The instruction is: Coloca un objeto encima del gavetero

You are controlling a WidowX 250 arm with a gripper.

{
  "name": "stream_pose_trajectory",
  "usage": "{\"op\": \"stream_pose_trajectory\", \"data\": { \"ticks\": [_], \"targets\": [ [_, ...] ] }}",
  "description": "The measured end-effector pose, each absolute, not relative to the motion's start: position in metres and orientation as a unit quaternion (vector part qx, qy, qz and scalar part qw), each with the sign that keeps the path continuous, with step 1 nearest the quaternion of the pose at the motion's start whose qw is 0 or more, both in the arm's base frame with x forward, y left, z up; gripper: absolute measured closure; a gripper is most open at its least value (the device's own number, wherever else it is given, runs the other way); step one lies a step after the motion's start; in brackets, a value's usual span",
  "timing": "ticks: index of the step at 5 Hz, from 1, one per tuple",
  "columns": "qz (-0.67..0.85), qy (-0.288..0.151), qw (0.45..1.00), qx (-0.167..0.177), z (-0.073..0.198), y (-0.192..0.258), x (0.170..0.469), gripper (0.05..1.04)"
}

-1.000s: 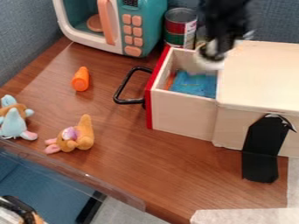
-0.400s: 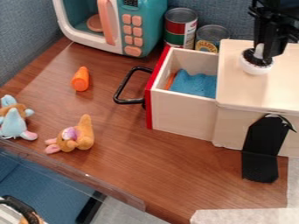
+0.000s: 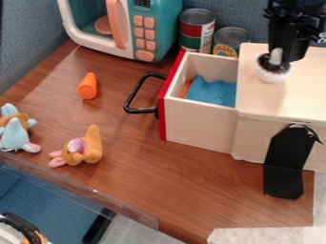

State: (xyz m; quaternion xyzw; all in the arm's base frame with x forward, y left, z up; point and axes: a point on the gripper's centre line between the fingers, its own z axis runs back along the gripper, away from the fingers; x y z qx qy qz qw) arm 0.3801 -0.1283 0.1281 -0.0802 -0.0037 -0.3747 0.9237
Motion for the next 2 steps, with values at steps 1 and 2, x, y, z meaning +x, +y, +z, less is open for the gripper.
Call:
{"op": "stream_pose_trajectory", "data": {
  "ticks": [1, 2],
  "targets": [
    [-0.363, -0.01, 0.929, -0.079, 0.141, -0.126, 0.375, 0.244],
    [-0.351, -0.025, 0.933, -0.067, 0.161, -0.121, 0.368, 0.072]
  ]
}}
